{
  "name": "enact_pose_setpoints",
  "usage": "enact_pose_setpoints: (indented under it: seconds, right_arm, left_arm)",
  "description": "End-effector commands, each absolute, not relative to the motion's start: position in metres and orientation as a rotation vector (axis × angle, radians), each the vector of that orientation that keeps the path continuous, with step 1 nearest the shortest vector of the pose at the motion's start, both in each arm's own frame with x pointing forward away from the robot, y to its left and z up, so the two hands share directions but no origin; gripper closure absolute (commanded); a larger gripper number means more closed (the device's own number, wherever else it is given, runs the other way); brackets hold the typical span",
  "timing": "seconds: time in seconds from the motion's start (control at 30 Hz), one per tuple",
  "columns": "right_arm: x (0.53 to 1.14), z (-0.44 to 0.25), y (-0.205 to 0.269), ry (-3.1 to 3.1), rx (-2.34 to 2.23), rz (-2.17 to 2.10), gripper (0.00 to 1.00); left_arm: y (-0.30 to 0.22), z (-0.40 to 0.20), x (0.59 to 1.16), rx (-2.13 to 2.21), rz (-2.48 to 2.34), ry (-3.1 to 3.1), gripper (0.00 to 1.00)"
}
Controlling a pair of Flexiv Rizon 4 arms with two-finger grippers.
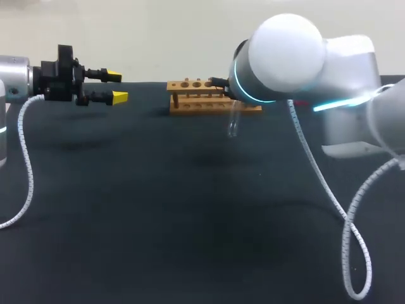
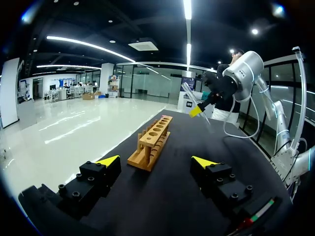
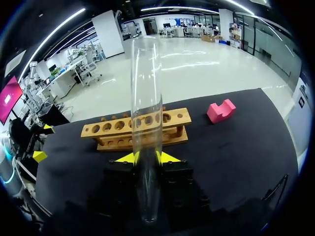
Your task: Grasp the test tube, adjust it, and insert it.
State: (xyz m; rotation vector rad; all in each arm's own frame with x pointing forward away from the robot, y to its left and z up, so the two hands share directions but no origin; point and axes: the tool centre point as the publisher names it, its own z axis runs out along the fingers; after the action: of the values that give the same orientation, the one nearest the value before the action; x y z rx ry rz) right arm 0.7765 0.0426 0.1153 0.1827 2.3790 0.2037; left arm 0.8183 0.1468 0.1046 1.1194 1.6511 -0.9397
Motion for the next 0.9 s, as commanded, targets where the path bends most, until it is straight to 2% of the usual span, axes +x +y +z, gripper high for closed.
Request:
enact_pose_setpoints:
  seconds: [0.03, 0.9]
  right_arm:
    - [0.756, 0.1275, 0.032, 2.306, 0.187, 0.198, 1.0]
    - [0.7497, 0.1315, 0.0337, 2.313, 0.166, 0.227, 1.0]
  left_arm:
    - [0.1468, 0.1038, 0.8165, 1.116, -0.934, 1.648, 0.0]
    - [0.1468, 0.1038, 0.8165, 1.116, -0.934, 1.648, 0.0]
